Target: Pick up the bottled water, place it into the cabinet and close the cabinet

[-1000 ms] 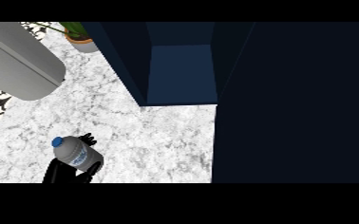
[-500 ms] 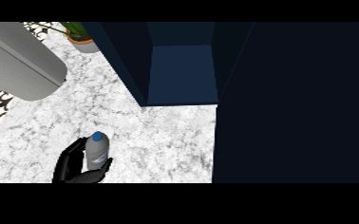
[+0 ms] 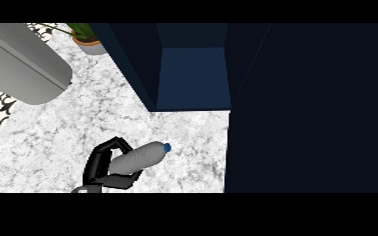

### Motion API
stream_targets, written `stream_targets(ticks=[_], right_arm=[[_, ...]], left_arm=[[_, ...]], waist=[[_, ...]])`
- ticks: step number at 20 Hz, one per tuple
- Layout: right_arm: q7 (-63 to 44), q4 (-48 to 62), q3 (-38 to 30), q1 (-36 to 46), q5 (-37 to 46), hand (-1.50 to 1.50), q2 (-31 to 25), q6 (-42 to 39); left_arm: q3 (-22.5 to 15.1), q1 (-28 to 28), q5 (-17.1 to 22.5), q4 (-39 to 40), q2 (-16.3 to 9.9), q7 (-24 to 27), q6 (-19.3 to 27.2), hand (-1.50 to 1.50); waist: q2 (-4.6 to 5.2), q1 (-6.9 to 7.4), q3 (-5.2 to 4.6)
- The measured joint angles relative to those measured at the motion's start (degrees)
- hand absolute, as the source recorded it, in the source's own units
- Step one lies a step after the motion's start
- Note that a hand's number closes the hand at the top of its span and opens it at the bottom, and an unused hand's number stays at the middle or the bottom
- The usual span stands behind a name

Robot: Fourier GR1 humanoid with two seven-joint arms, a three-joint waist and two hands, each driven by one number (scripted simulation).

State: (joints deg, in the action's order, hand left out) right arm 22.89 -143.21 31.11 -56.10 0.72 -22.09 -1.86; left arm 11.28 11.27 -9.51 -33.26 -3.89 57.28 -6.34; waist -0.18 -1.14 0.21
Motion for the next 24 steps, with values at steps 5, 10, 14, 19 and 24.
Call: stream_targets(ticks=[5,10,14,19,24], right_arm=[[0.1,0.0,0.2,0.5,-0.1,-1.5,-0.5,1.1],[1.7,0.1,-0.6,-0.5,-0.3,-1.5,-2.2,1.2],[2.5,0.3,-0.5,-1.0,-0.4,-1.5,-2.5,1.7],[4.0,0.3,-1.6,-1.7,-0.8,-1.5,-3.4,1.7],[5.5,0.6,-2.6,-2.3,-1.1,-1.5,-3.6,1.7]], left_arm=[[-3.6,2.6,2.6,0.2,2.5,-1.6,1.1,1.5],[-10.4,4.8,8.6,-3.2,3.5,-5.8,2.1,1.5],[-17.5,6.9,15.8,-8.1,3.7,-11.9,6.7,1.5],[-25.7,8.9,21.8,-14.5,3.8,-20.1,14.1,1.5],[-32.7,14.3,27.2,-18.3,3.9,-28.2,23.3,1.5]], waist=[[0.02,0.15,-0.16],[-0.11,0.09,-0.22],[-0.15,-0.1,-0.23],[-0.1,-0.07,-0.23],[-0.01,-0.52,-0.23]])
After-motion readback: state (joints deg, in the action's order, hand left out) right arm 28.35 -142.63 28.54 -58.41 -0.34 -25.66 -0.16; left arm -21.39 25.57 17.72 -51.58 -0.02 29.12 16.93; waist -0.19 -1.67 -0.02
